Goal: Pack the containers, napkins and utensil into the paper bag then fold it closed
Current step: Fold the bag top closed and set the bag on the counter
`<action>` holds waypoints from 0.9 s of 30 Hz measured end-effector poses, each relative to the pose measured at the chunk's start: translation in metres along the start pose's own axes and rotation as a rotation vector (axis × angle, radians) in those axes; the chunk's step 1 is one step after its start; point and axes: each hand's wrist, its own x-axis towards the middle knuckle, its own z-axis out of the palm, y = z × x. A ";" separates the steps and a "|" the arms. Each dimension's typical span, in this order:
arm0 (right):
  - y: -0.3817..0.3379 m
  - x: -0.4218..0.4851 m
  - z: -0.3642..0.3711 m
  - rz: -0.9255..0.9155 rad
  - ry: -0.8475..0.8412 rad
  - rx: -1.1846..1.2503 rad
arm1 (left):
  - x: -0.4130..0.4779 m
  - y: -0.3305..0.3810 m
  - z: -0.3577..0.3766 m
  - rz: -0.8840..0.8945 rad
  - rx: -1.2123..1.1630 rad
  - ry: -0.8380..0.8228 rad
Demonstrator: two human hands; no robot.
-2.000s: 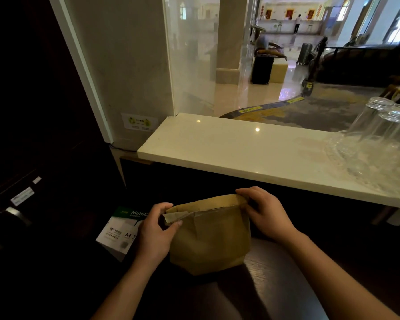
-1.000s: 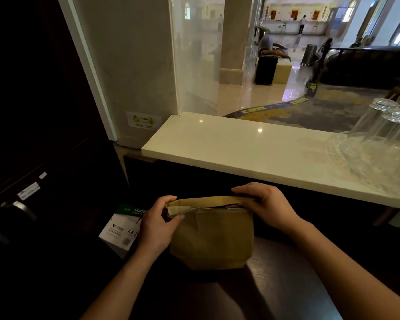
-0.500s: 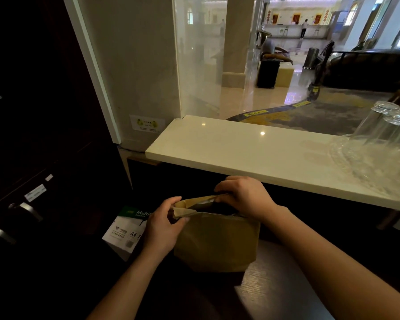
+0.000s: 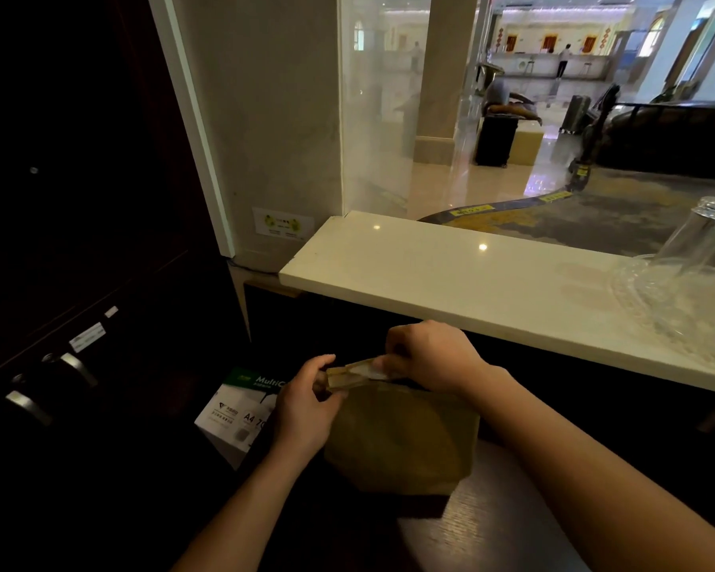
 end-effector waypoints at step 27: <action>0.066 -0.105 0.080 0.471 0.411 1.125 | 0.010 0.008 -0.005 0.272 0.200 -0.077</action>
